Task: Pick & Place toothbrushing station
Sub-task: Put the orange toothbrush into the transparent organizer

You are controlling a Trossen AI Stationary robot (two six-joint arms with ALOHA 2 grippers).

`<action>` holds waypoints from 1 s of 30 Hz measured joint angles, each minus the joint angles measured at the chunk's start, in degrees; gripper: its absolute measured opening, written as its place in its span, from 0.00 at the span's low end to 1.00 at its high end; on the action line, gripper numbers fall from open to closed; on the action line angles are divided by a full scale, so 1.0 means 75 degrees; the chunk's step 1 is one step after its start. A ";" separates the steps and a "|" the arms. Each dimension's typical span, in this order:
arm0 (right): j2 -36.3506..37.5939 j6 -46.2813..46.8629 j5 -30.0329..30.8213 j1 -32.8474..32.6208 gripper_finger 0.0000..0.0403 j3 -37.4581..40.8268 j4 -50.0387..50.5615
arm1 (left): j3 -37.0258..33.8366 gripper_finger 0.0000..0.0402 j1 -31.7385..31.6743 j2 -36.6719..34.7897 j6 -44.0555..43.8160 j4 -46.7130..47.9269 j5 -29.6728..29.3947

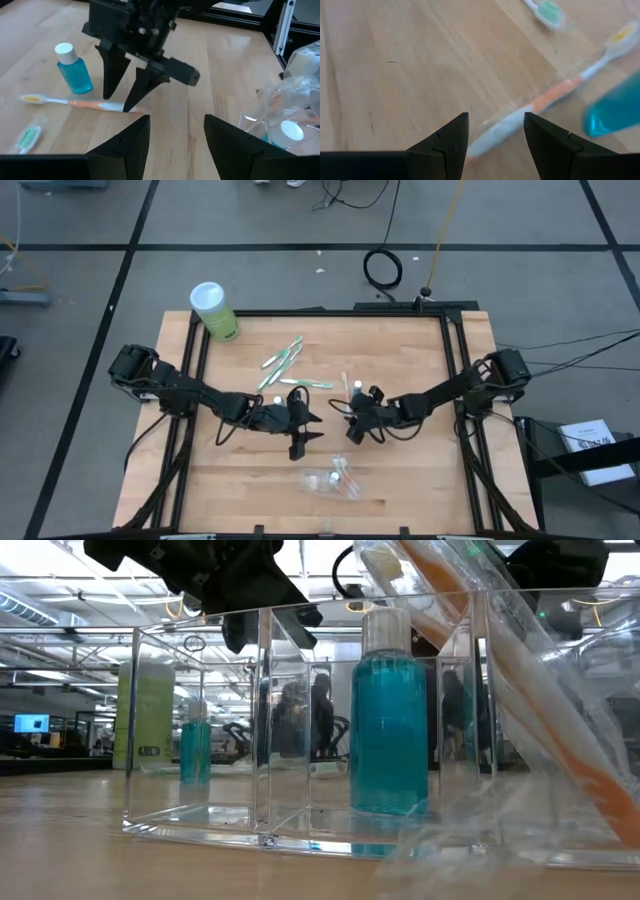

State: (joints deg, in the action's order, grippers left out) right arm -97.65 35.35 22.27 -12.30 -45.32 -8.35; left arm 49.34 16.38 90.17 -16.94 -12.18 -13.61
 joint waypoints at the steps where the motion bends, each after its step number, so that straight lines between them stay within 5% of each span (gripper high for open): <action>1: -0.0081 -0.0002 0.0005 0.0036 0.46 -0.0003 -0.0123 | 0.0003 0.49 0.0000 0.0000 0.0019 0.0003 0.0000; 9: -0.0503 0.0132 -0.0030 0.0234 0.45 -0.0021 0.0103 | 0.0003 0.49 0.0003 0.0000 0.0034 0.0023 0.0003; 14: -0.0445 0.0228 -0.0762 0.0190 0.41 -0.0035 0.0796 | 0.0000 0.49 0.0003 0.0000 0.0034 0.0061 0.0003; 19: -0.0152 0.0693 -0.1584 0.0006 0.35 -0.0031 0.2044 | 0.0000 0.49 0.0003 0.0000 0.0080 0.0064 0.0003; 30: 0.0805 0.2011 -0.2015 -0.0769 0.17 -0.0012 0.5206 | 0.0000 0.49 0.0003 0.0000 0.0223 0.0061 0.0009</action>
State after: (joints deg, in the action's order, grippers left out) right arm -91.61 50.43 7.16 -18.07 -45.41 30.69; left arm 49.34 16.40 90.17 -15.27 -11.73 -13.54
